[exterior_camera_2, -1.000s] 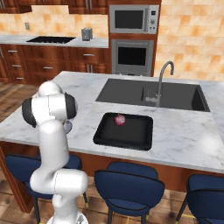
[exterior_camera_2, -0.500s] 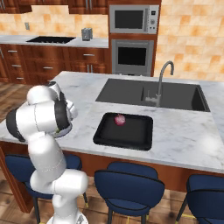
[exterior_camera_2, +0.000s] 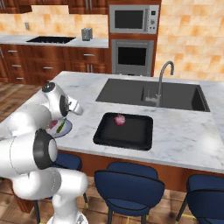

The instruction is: Create a steak meal by picking up the steak and asparagus from the tray and placing them on the plate. Leave the pomegranate on the tray.

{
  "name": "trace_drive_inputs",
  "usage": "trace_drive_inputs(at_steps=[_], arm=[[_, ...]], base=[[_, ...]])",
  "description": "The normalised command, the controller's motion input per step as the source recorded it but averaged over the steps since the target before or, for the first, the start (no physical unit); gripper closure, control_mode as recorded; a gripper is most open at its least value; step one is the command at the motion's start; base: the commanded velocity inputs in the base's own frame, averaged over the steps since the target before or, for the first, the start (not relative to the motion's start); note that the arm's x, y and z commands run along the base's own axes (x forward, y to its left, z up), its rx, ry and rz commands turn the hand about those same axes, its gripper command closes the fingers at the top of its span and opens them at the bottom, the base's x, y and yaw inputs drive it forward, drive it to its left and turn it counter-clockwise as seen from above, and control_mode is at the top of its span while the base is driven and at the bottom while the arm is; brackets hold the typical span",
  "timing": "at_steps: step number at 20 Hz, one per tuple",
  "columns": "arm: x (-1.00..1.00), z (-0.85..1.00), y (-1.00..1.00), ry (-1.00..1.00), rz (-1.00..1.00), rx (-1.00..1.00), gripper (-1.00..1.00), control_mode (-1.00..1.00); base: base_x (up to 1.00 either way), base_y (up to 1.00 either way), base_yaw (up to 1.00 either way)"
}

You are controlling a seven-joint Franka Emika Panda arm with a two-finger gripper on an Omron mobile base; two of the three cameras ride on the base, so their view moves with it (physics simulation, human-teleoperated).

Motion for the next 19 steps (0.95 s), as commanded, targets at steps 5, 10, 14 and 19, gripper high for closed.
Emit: trace_drive_inputs(at_steps=[5,10,14,19], arm=[[-0.33,0.83,-0.56,-0.27,0.0,0.0,-1.0,-1.0],[-0.47,0.68,-0.75,-0.21,0.0,0.05,-1.0,-1.0],[-0.14,0.8,-0.64,-0.16,0.0,0.07,-1.0,-1.0],[-0.01,0.8,-0.63,-0.08,0.0,0.07,-1.0,-1.0]], base=[[0.0,0.0,0.0],[0.0,0.0,0.0],[0.0,0.0,0.0],[0.0,0.0,0.0]])
